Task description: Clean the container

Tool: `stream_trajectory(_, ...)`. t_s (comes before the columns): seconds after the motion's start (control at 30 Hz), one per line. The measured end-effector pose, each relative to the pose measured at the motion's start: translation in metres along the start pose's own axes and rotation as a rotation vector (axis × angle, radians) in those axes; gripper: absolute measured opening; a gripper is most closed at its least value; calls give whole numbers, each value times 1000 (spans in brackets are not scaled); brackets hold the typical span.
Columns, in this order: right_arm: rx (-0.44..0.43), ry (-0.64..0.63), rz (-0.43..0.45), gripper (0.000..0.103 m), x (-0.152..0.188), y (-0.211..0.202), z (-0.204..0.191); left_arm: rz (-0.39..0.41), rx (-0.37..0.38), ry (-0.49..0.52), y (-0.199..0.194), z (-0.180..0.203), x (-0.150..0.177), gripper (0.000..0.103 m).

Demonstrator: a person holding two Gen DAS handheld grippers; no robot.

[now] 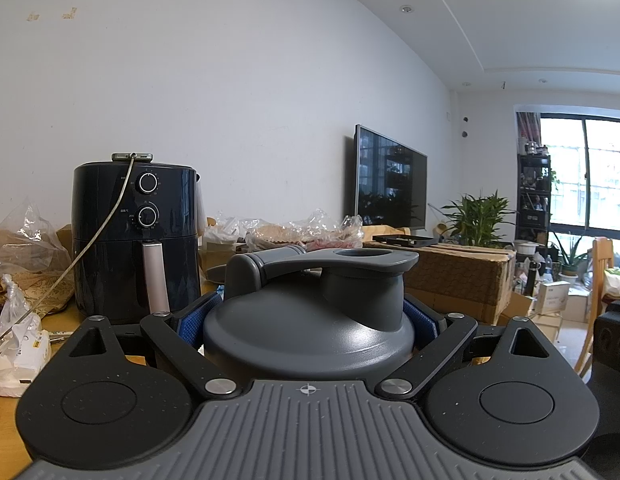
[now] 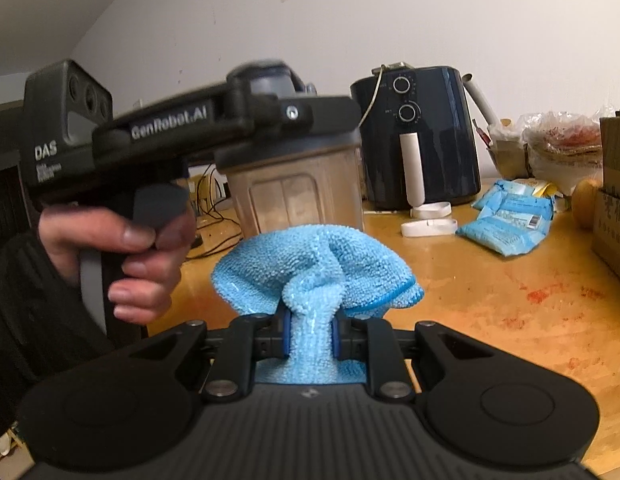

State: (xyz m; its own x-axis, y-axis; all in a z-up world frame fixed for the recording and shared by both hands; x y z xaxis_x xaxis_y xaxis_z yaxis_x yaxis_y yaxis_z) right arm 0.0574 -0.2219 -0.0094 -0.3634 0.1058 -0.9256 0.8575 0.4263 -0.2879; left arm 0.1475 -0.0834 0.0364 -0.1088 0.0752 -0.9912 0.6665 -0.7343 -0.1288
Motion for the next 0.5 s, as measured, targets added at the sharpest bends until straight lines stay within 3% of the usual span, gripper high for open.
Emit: stream_trajectory(0.5, -8, -18, 99, 13, -19, -14, -6, 0, 0, -1, 0, 0, 0, 95)
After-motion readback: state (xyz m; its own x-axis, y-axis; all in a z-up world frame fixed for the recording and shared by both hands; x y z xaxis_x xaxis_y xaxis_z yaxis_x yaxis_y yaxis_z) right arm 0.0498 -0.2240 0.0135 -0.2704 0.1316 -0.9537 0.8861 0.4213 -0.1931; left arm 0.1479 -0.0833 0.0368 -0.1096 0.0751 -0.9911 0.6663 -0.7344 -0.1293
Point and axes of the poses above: each gripper's, at about its wrist camera, not at the fingertips, and y roughly the way its jaws point, z to its right, x to its underside, the point moved 2 cm from there along y, roughly the way its jaws point
